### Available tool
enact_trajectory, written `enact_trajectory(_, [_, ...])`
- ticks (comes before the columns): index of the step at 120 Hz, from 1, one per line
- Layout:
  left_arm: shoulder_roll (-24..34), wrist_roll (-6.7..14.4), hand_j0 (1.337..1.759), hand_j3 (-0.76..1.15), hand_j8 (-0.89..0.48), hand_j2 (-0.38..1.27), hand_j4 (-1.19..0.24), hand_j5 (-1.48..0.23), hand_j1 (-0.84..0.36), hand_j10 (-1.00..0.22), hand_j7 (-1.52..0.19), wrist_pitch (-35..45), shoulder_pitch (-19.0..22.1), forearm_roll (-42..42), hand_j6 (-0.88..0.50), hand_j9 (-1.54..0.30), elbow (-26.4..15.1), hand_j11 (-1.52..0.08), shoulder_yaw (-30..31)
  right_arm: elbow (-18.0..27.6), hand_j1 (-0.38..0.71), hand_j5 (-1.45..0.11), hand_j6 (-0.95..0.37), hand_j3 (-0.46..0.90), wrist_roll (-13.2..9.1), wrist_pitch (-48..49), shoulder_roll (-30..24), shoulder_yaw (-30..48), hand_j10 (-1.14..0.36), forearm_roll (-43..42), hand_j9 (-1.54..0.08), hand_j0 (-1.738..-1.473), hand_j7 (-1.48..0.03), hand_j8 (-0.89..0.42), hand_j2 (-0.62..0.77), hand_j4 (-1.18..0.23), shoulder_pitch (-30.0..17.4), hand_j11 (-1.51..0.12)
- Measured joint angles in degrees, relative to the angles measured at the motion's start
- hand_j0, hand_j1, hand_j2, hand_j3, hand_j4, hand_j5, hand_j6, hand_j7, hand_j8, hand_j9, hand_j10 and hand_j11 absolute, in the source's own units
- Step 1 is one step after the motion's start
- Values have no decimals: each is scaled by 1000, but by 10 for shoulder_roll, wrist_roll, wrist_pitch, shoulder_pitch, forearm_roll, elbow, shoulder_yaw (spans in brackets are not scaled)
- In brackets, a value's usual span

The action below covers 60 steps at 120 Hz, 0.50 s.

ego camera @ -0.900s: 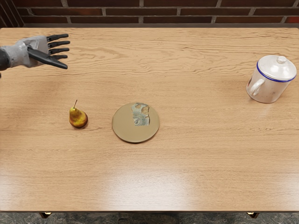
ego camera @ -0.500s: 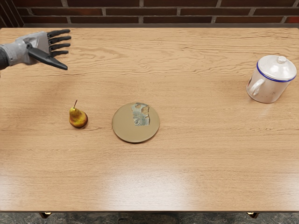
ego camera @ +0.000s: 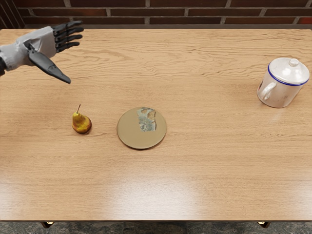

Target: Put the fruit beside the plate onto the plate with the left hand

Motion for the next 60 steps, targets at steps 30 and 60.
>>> enact_trajectory(30, [4,-65,1658,0,-23,7,-23,-27,327,-22,-27,0,21,44,-23,-27,-31,-26,0,0,-349,0,-2,0,17,0,0,0,-1,0,0,-1658,0,-1,1,-1,0,0])
enact_trajectory(60, [18,-99,1658,0,-23,8,-23,-27,327,-22,-27,0,54,54,-23,-27,-39,-26,0,1,-349,0,-1,0,22,4,0,1,-1,0,0,-1658,0,-1,1,-1,0,0])
